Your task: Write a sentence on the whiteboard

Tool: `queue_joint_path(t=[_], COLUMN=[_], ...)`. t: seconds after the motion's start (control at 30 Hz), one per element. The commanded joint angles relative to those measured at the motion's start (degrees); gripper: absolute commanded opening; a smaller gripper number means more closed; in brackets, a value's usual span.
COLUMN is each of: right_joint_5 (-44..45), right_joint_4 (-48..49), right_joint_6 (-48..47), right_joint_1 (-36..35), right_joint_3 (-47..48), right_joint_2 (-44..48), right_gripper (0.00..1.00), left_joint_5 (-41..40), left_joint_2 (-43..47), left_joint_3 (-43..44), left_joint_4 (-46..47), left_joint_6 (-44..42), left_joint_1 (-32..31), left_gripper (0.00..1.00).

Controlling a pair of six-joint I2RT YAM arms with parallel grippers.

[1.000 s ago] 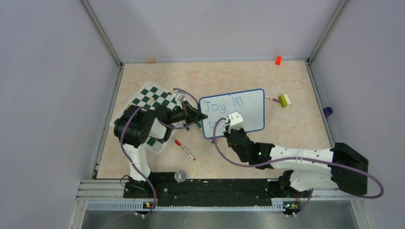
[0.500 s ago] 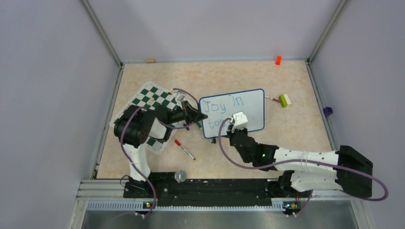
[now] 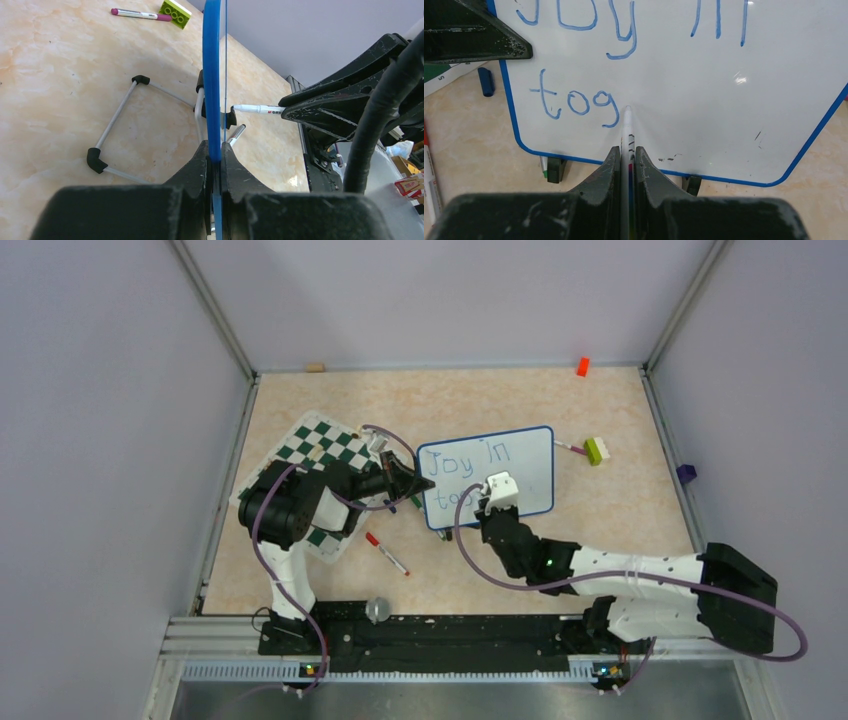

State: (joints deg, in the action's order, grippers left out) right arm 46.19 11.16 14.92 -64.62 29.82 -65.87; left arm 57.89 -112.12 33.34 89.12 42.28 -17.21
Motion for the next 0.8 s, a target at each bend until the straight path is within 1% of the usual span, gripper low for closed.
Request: queue_joint_path(t=[0.0,0.77], right_joint_5=[-0.5,0.1], right_joint_4=[2.6,0.5], right_joint_6=[-0.9,-0.2], right_joint_1=[0.8,1.7], right_joint_3=[3.1,6.6], right_joint_2=[-1.0,-6.1], right_gripper=[0.00,0.00], left_joint_5=[1.9,1.9], left_joint_2=[-1.4,-1.2], left_joint_3=[0.0,0.0], left_joint_4=[3.7,3.7], left_joint_6=[-6.4,-6.5], left_joint_1=[-0.2,-0.3], left_gripper=[0.00,0.00])
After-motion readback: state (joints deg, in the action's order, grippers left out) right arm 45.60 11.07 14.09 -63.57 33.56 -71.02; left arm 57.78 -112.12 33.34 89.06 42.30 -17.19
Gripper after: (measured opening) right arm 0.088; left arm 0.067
